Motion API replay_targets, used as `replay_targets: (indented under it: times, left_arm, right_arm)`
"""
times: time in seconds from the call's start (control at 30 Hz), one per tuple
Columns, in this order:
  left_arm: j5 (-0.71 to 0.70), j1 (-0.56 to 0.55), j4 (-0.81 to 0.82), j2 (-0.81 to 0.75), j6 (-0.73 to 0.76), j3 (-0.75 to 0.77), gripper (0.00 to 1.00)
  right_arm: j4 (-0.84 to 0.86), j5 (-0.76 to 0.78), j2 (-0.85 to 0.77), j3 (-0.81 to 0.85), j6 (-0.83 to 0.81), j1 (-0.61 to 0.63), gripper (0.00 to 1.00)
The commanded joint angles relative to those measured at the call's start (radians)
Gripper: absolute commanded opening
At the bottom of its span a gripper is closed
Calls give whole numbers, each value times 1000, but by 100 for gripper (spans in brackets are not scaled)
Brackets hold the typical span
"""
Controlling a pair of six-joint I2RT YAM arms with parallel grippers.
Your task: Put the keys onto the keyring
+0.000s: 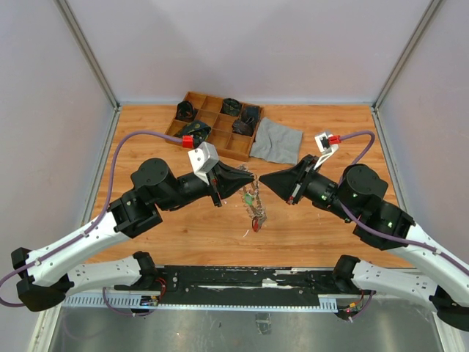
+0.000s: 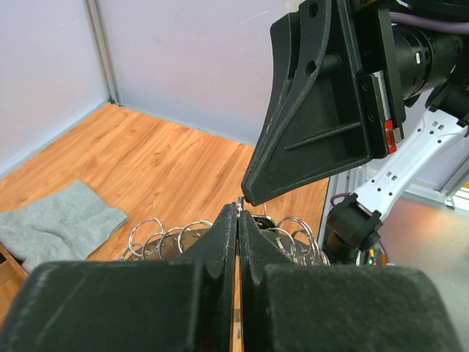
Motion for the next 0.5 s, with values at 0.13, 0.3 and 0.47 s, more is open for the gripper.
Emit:
replay_targets:
  times: [0.13, 0.3, 0.47]
  left_arm:
    - [19, -5, 73, -18, 3, 8, 1]
    - [12, -4, 71, -22, 6, 7, 0]
    - [18, -4, 76, -21, 4, 5, 1]
  right_arm:
    - [10, -21, 18, 2, 36, 5, 1]
    - [0, -35, 34, 2, 37, 5, 1]
    - [-12, -50, 53, 7, 40, 5, 1]
